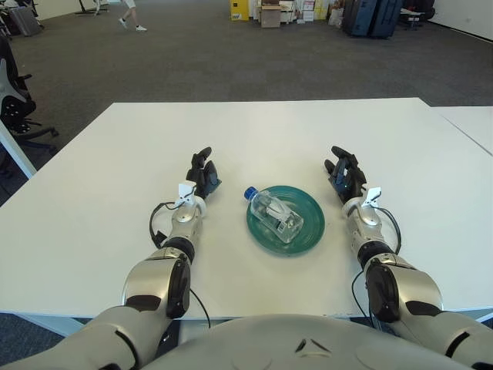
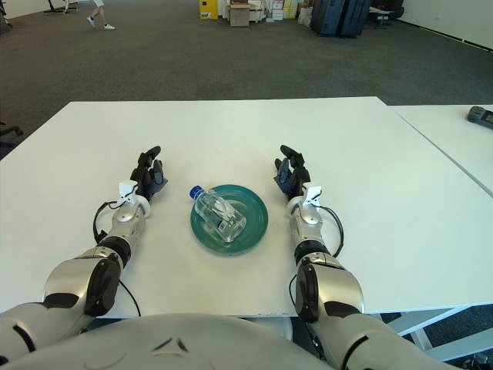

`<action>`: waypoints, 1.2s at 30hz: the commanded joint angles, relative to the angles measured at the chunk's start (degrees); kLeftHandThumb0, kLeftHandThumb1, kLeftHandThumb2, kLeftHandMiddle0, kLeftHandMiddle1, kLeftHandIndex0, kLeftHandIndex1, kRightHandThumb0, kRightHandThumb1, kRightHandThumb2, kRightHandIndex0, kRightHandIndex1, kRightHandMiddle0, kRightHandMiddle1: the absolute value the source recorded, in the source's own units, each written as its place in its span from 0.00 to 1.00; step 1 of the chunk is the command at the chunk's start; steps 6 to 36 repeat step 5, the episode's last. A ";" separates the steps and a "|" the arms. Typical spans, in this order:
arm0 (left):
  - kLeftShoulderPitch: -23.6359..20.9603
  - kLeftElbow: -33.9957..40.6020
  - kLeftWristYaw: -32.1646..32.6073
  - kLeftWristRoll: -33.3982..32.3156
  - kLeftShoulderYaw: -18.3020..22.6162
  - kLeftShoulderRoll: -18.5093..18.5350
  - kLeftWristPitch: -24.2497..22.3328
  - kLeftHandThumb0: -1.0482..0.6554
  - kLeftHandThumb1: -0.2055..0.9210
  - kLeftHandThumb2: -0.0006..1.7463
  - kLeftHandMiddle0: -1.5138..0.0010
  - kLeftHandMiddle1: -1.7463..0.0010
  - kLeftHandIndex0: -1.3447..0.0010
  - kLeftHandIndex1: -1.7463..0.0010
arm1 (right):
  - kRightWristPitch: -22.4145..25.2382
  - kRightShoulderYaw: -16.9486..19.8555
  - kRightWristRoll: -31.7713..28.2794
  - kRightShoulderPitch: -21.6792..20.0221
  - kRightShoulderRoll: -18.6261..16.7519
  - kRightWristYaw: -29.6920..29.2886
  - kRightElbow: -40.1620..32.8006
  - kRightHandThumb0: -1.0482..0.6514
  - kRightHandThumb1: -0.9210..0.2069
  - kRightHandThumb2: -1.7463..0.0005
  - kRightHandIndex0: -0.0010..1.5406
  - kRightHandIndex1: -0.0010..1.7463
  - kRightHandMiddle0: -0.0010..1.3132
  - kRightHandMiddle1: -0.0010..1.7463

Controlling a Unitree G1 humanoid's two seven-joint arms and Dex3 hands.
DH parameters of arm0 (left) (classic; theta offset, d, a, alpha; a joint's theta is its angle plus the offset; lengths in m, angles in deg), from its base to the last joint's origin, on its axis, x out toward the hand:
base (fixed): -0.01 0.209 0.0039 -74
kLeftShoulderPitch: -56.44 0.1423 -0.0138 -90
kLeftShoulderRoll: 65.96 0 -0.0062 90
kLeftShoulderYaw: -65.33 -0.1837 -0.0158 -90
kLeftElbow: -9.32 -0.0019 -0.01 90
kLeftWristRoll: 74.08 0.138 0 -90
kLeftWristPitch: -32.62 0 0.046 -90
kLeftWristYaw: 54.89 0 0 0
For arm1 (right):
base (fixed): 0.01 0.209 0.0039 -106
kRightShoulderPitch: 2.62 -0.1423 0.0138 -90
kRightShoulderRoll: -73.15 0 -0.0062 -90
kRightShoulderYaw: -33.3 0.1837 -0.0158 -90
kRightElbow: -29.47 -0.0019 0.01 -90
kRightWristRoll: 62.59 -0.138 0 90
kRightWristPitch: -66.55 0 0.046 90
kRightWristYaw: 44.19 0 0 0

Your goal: Put the bottle into the plate.

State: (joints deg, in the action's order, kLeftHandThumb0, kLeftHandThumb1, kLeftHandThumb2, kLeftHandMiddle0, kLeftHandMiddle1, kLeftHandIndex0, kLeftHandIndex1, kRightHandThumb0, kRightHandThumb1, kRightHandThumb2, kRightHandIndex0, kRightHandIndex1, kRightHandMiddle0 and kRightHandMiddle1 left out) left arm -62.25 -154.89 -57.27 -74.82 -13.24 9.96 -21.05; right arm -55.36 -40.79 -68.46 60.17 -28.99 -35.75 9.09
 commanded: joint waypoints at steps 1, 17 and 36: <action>3.31 -1.67 1.17 0.72 -0.21 0.09 -3.22 0.16 1.00 0.52 0.79 0.97 1.00 0.59 | 3.68 -0.20 0.24 2.60 -0.55 -1.56 2.98 0.15 0.00 0.49 0.20 0.00 0.00 0.38; 3.80 -1.72 1.85 1.39 -0.62 0.14 -3.50 0.15 1.00 0.51 0.79 0.98 1.00 0.58 | 3.96 -0.23 0.21 2.36 -0.56 -2.12 2.99 0.16 0.00 0.49 0.20 0.00 0.00 0.39; 3.80 -1.72 1.85 1.39 -0.62 0.14 -3.50 0.15 1.00 0.51 0.79 0.98 1.00 0.58 | 3.96 -0.23 0.21 2.36 -0.56 -2.12 2.99 0.16 0.00 0.49 0.20 0.00 0.00 0.39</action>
